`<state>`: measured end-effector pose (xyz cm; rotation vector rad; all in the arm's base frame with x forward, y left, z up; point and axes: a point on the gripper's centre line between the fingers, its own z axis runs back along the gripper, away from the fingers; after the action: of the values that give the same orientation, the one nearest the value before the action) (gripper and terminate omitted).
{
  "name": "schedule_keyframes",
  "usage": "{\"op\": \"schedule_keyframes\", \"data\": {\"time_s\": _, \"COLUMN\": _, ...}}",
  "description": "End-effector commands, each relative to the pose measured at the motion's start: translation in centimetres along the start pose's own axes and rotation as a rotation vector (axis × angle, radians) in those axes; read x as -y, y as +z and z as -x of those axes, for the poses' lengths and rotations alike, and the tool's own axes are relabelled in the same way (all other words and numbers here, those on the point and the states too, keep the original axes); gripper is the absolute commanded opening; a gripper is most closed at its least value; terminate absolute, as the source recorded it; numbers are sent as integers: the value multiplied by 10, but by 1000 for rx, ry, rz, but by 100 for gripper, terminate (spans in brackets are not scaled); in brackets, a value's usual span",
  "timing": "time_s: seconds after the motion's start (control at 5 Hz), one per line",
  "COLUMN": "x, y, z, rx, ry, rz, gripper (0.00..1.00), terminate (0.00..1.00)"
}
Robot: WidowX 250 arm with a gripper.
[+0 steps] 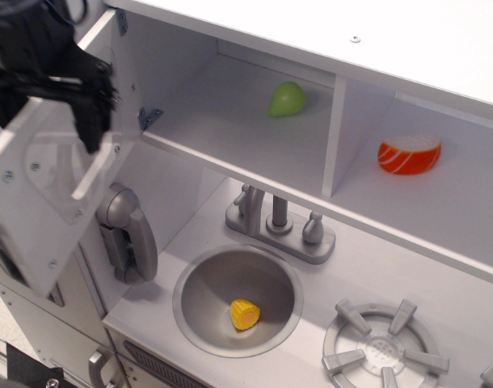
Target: Close microwave
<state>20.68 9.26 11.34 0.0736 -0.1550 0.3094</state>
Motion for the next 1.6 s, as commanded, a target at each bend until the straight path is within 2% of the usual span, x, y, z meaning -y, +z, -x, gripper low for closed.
{"op": "schedule_keyframes", "data": {"time_s": 0.0, "x": 54, "y": 2, "z": -15, "rx": 19, "ry": 62, "rz": 51, "gripper": 100, "terminate": 0}}
{"op": "schedule_keyframes", "data": {"time_s": 0.2, "x": 97, "y": 24, "z": -22, "rx": 30, "ry": 74, "rz": 140, "gripper": 100, "terminate": 0}}
{"op": "schedule_keyframes", "data": {"time_s": 0.4, "x": 134, "y": 46, "z": -29, "rx": -4, "ry": 91, "rz": 187, "gripper": 100, "terminate": 0}}
{"op": "schedule_keyframes", "data": {"time_s": 0.6, "x": 165, "y": 63, "z": -25, "rx": 27, "ry": 70, "rz": 254, "gripper": 100, "terminate": 0}}
{"op": "schedule_keyframes", "data": {"time_s": 0.8, "x": 166, "y": 58, "z": 9, "rx": 7, "ry": -26, "rz": 239, "gripper": 100, "terminate": 0}}
{"op": "schedule_keyframes", "data": {"time_s": 1.0, "x": 146, "y": 31, "z": 54, "rx": -49, "ry": -130, "rz": 184, "gripper": 100, "terminate": 0}}
{"op": "schedule_keyframes", "data": {"time_s": 1.2, "x": 122, "y": 8, "z": 70, "rx": -68, "ry": -166, "rz": 120, "gripper": 100, "terminate": 0}}
{"op": "schedule_keyframes", "data": {"time_s": 1.4, "x": 98, "y": -8, "z": 52, "rx": -34, "ry": -86, "rz": 58, "gripper": 100, "terminate": 0}}
